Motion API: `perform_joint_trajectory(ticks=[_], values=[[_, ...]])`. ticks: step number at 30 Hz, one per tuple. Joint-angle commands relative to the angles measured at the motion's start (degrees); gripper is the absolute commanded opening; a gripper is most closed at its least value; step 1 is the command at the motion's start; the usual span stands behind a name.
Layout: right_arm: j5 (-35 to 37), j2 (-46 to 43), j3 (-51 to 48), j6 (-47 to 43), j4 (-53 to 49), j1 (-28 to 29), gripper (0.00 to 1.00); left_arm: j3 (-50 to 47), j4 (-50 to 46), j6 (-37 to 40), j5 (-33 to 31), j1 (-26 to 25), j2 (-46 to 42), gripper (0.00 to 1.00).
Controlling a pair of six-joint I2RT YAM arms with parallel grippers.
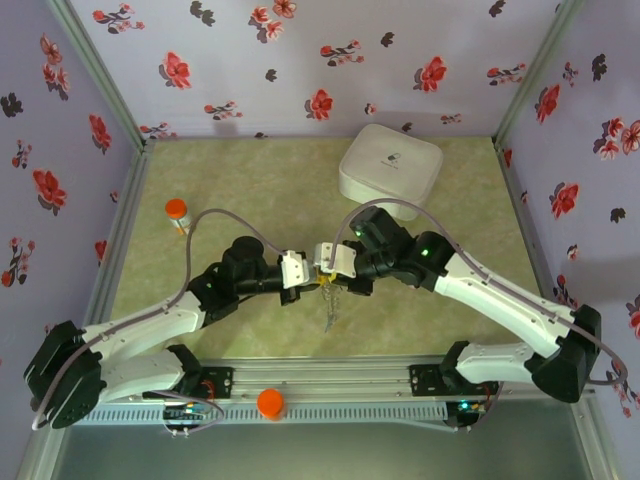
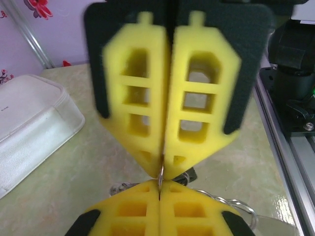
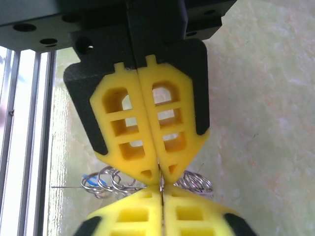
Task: Put the keys on the keyring
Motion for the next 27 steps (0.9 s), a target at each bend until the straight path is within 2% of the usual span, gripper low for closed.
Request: perform_joint_trajectory(ticks=[1,3,6,12,22,27], values=[[-2.56,-4.17,-2.93,3.43,5.39,-1.92,0.24,1.2,1.84,-0.18,1.04,-0.38,-0.79,0.0],[-10.17,-7.87,-8.43,4.75,8.7,-6.84,0.3,-0.94,5.54,-1.37,1.09,-0.21,-1.47,0.0],[-14.35,-11.19,-13.46,7.41,12.87,-9.47,0.32,-3.09,11.31,-2.91,1.42,-0.12,-1.32,0.0],[-15.61,-12.3,-15.89,13.53,17.36,-9.4,0.31,-4.65,16.46,-4.36,2.09,-0.04,-1.06,0.0],[-15.0,-10.22,-18.06,13.88,20.0,-8.85,0.24,-5.58,21.02,-6.16,1.78,0.05,-0.64,0.0],[-11.78,-12.12,-20.72,16.24,23.92,-8.77,0.32,-6.19,24.66,-8.08,1.57,0.1,-0.09,0.0]])
